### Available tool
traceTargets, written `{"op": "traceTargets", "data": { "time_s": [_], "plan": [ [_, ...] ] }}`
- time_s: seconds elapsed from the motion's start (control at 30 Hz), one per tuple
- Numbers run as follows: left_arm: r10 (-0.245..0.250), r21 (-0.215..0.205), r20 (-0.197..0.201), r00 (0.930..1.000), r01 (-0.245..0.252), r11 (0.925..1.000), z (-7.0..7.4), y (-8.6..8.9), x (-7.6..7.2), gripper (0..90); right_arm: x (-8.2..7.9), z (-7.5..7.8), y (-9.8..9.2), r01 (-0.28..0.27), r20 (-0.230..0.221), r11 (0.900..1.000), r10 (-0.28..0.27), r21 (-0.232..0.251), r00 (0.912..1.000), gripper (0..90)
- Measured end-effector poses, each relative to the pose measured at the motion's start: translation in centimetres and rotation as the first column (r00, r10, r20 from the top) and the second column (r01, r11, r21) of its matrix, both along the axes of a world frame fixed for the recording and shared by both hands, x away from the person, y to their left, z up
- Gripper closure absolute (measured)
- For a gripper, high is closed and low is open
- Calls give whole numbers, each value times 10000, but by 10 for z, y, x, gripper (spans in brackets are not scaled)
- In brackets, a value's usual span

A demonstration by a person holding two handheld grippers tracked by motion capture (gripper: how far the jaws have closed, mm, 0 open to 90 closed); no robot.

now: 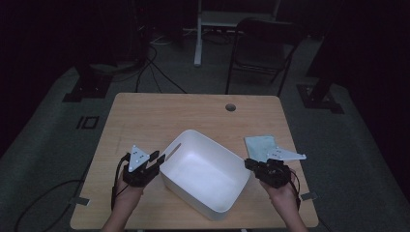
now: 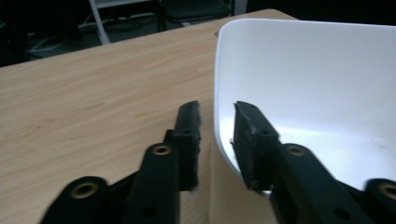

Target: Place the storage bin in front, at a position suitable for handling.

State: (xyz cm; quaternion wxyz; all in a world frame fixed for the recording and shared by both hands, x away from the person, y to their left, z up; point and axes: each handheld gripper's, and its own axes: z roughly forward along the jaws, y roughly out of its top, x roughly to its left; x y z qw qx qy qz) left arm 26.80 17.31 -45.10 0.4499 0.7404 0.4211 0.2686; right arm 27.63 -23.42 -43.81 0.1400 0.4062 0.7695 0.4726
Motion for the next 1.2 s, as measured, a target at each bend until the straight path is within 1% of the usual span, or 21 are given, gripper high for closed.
{"op": "traceTargets", "data": {
  "time_s": [0.03,0.07,0.1,0.13,0.17,0.3,0.5,0.7,0.83,1.03,1.1,1.2],
  "plan": [
    [0,44,-2,10000,0,10000,0,-1,1,726,0,0,1,24,2,10000,-24,-10,10000,842],
    [-12,36,-43,10000,12,10000,0,-2,1,753,0,0,2,69,76,9999,-68,-83,9999,846],
    [37,63,-44,10000,-37,10000,0,-3,1,759,0,0,2,90,148,9999,-88,-121,9999,849],
    [-7,24,-96,10000,7,10000,-1,-3,2,761,0,0,2,96,167,9999,-94,-129,9998,852],
    [-14,-13,-125,9999,13,10000,-1,-4,2,788,-1,0,3,142,218,9997,-138,-176,9997,855],
    [103,69,-141,9998,-102,9999,0,-5,1,806,0,0,5,242,323,9993,-233,-278,9992,861],
    [197,196,-115,9997,-195,9996,1,-7,-4,801,8,0,5,240,288,9995,-234,-209,9993,865],
    [222,-73,-147,9996,-223,9997,-1,-5,-10,781,16,-1,7,266,390,9994,-258,-200,9989,860],
    [248,36,-76,9997,-247,9997,-1,-5,-17,767,21,-1,9,245,391,9994,-236,-235,9990,855],
    [335,-183,-230,9992,-339,9993,0,-3,-25,763,31,0,12,128,470,9993,-111,-356,9988,850],
    [383,-356,-340,9987,-395,9986,0,-2,-27,762,34,0,13,87,466,9995,-72,-316,9989,847],
    [380,-310,-251,9990,-387,9988,0,-3,-31,751,40,-1,13,-42,273,10000,43,-37,9996,840]
  ]
}}
